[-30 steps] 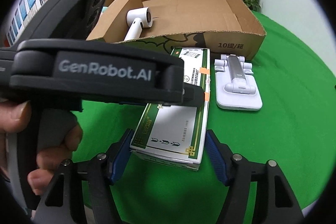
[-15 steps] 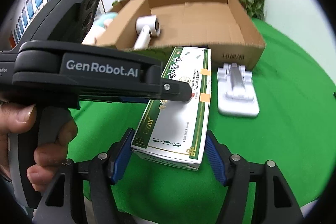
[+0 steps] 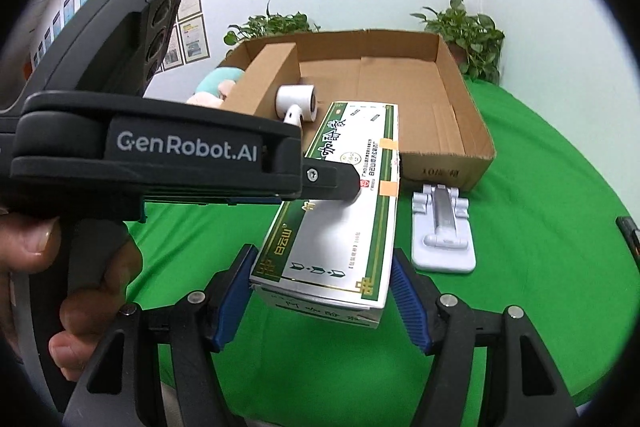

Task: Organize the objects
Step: 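Grasp the medicine box with the right gripper and lift it, then lower the medicine box into the tray beside the hair dryer and release, then move the right gripper toward the white phone stand, then grasp the white phone stand with the right gripper and lift it, then lower the phone stand into the tray beside the medicine box and release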

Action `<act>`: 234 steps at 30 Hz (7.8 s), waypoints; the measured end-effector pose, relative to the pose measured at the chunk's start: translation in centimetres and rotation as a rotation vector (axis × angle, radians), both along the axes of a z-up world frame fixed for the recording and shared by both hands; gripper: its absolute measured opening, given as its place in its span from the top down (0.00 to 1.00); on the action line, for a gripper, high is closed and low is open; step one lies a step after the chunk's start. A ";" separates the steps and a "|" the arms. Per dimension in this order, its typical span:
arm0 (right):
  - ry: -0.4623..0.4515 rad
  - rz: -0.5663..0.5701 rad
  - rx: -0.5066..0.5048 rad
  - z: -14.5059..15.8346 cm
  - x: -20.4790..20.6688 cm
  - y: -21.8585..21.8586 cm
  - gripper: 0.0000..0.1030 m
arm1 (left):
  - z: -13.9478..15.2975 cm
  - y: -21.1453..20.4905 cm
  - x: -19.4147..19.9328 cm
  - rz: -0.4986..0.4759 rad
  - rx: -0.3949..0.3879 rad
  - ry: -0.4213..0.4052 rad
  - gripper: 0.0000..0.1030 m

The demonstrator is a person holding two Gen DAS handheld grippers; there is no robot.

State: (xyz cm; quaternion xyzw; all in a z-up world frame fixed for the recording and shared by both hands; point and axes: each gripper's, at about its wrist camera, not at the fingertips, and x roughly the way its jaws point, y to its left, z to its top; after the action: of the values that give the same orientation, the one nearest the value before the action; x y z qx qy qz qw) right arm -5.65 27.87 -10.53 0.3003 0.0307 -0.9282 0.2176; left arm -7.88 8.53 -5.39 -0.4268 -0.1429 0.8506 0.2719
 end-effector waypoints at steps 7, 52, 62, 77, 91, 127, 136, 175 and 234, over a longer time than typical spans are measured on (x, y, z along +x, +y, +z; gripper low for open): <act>0.080 -0.018 -0.070 2.8 -0.7 -0.3 0.37 | 5.0 0.4 -0.7 -0.017 -0.066 0.108 0.61; -0.011 0.116 -0.023 1.3 -18.0 -3.5 0.37 | 3.2 -6.0 -18.1 0.108 -0.094 0.047 0.61; -0.083 0.113 -0.012 -0.7 -18.4 -3.7 0.37 | 0.2 -5.3 -19.8 0.116 -0.124 -0.026 0.61; -0.170 0.108 0.019 -2.6 -18.7 -4.0 0.37 | -2.0 -4.3 -20.1 0.137 -0.191 -0.067 0.60; -0.125 0.119 0.038 -1.5 -16.4 -3.4 0.18 | 1.0 -3.9 -15.2 0.201 -0.320 0.105 0.50; 0.011 -0.018 0.058 0.7 -4.9 1.9 0.01 | 2.6 -4.2 3.2 0.504 -0.547 0.315 0.01; -0.013 -0.055 0.052 -0.3 -6.2 3.8 0.01 | 1.5 -4.6 2.6 0.504 -0.540 0.282 0.01; -0.206 0.064 0.132 -5.9 -6.0 6.3 0.00 | -5.2 -1.0 -2.9 0.073 -0.131 -0.044 0.01; -0.102 0.117 -0.098 1.5 -12.3 5.4 0.37 | 3.5 2.0 -9.1 -0.021 -0.041 0.103 0.68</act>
State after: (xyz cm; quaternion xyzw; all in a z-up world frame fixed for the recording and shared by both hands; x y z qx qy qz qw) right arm -17.91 33.26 -9.04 0.3338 -0.0086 -0.8978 0.2871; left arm -17.00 10.49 -1.92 -0.3895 -0.1069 0.8712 0.2790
